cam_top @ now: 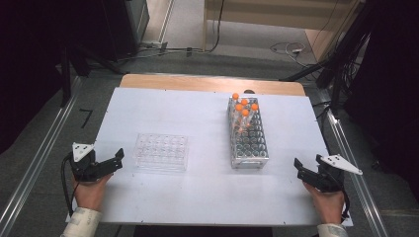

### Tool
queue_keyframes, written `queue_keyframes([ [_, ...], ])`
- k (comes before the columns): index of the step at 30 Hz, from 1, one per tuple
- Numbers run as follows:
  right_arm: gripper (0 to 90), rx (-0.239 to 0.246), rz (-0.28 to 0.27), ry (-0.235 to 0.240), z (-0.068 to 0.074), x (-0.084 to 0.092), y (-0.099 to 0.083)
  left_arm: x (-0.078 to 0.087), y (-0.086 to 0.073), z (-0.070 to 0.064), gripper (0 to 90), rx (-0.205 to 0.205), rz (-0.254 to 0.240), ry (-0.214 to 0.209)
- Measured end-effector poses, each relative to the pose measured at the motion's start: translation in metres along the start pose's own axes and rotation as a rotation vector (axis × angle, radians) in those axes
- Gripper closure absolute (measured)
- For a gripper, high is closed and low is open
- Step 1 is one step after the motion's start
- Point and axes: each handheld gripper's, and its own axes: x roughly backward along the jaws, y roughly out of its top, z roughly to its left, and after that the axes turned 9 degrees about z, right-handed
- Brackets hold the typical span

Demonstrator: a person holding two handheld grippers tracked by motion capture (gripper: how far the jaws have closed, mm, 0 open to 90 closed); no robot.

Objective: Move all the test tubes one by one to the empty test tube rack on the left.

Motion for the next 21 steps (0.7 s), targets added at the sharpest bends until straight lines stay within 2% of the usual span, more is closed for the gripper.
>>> queue_keyframes([
  [8, 17.5, -0.001, -0.002, 0.011, 0.003, 0.001, 0.002, 0.000, 0.000, -0.001, 1.2, -0.005, 0.001, 0.001],
  [21, 17.7, 0.008, -0.011, 0.057, 0.014, 0.000, 0.008, 0.000, 0.000, -0.001, 1.3, -0.005, -0.001, 0.002],
])
